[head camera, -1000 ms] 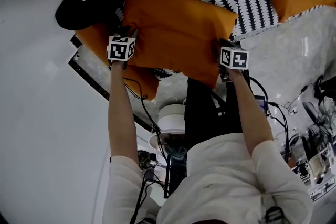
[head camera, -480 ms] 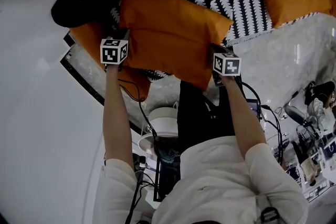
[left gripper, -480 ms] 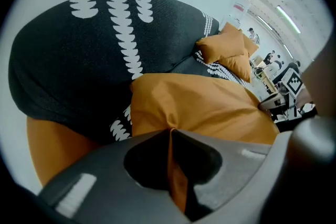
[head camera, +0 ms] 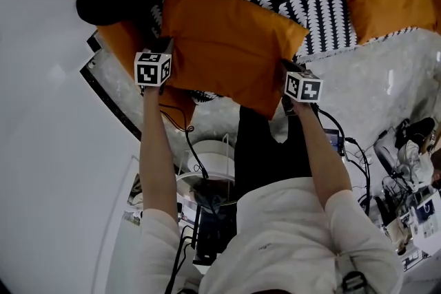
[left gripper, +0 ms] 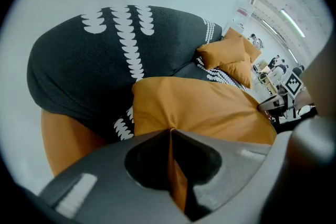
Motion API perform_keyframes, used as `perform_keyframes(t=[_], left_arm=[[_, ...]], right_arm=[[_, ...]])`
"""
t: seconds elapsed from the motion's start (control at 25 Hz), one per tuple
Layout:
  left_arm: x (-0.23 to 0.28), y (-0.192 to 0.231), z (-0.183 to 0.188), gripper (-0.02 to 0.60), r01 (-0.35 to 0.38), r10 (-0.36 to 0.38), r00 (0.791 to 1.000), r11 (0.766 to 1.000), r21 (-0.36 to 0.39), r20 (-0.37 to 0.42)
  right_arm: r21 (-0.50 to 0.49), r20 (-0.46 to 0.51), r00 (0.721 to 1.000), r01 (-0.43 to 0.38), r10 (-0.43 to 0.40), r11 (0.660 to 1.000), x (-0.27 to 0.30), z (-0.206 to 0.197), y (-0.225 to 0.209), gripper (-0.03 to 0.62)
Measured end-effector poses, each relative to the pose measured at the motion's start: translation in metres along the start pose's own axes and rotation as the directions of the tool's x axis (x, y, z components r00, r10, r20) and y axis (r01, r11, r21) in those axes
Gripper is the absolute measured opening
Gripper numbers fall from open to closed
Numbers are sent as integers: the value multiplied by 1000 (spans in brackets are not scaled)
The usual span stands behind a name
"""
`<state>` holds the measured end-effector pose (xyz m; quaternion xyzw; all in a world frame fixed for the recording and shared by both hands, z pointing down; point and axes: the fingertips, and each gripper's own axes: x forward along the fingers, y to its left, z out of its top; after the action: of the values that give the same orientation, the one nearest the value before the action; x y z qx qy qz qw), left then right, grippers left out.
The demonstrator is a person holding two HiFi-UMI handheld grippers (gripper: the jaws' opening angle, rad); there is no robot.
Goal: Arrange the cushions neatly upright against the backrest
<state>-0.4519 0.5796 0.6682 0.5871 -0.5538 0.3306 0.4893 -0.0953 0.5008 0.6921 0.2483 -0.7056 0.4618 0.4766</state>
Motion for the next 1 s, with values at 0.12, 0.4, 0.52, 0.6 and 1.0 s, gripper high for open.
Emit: perform_keyframes(t=[0.12, 0.4, 0.52, 0.6, 1.0], left_arm=[[-13, -11, -10, 11, -11, 12, 999, 1000, -23, 49], [-47, -26, -28, 11, -109, 153, 960, 975, -194, 233], [-61, -30, -28, 11, -131, 197, 944, 959, -250, 264], [-66, -31, -28, 11, -142, 224, 934, 948, -286, 279], [-112, -25, -13, 11, -242, 410, 822, 880, -409, 395]], right_arm=[[-16, 26, 1000, 6, -6, 1000, -11, 7, -5, 31], [-103, 140, 990, 45, -30, 994, -39, 54, 2, 31], [-101, 175, 985, 30, -12, 994, -50, 72, 7, 29], [-124, 189, 982, 19, 5, 992, -52, 86, 10, 29], [-313, 308, 947, 13, 88, 950, -77, 164, 52, 29]])
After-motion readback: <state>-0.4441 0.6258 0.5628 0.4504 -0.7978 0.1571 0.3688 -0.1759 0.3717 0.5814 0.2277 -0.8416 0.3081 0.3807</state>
